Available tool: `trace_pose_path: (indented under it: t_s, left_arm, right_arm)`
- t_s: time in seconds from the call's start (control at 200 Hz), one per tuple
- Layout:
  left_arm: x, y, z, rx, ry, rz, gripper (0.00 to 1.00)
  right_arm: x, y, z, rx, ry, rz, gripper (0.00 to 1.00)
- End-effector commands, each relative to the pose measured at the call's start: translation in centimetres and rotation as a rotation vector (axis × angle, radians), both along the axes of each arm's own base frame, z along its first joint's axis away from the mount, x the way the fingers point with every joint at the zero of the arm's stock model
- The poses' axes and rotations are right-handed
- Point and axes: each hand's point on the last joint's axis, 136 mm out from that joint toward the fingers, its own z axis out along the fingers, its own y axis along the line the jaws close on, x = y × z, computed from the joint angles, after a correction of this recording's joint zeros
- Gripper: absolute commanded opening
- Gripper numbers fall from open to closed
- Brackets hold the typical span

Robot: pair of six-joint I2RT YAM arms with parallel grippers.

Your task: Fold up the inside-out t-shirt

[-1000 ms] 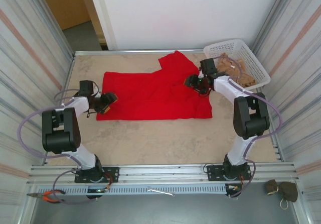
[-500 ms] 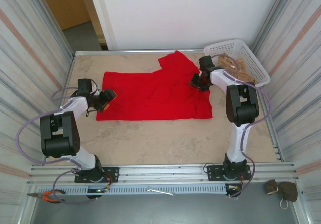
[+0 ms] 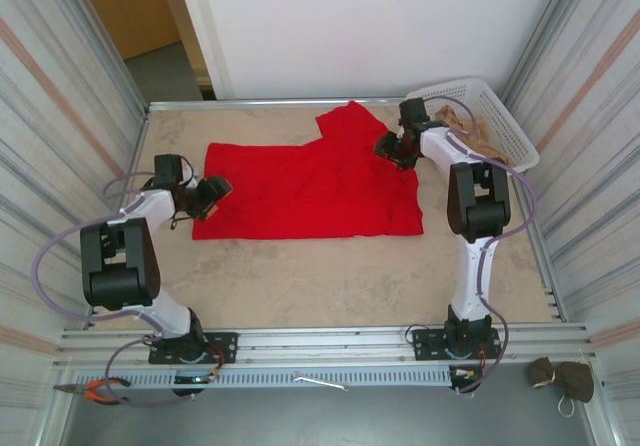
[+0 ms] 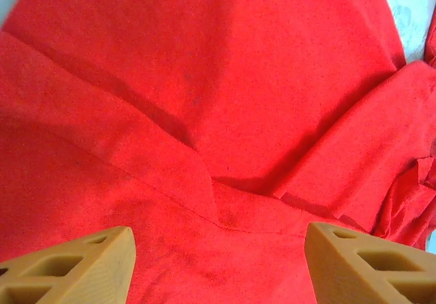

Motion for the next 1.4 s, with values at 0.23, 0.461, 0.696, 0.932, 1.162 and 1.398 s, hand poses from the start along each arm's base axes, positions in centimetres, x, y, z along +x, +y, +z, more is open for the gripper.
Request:
trace_pose_path:
  t_s: [0.23,0.461,0.696,0.932,1.162,1.398]
  left_arm:
    - [-5.6,2.8,2.5,0.011,0.000,0.120,0.76]
    - [-10.2,2.6,-0.3,-0.007,0.071,0.168,0.80]
    - [-10.1,2.6,-2.9,-0.014,0.133,0.158,0.81]
    - [-9.1,3.1,-4.5,0.003,0.167,0.149,0.77]
    - [-7.9,3.9,-5.5,0.025,0.182,0.164,0.62]
    - [-4.4,5.1,-5.2,0.058,0.155,0.145,0.29]
  right_arm:
    - [-11.9,-3.2,3.5,0.004,0.019,-0.035,0.65]
    - [-19.0,-4.9,1.1,-0.021,0.099,-0.053,0.71]
    - [-21.3,-5.2,-1.2,-0.009,0.145,-0.076,0.71]
    - [-21.1,-5.1,-3.7,0.000,0.182,-0.097,0.66]
    - [-20.8,-5.6,-3.4,0.016,0.175,-0.111,0.43]
    - [-20.8,-6.1,-2.8,0.034,0.163,-0.113,0.04]
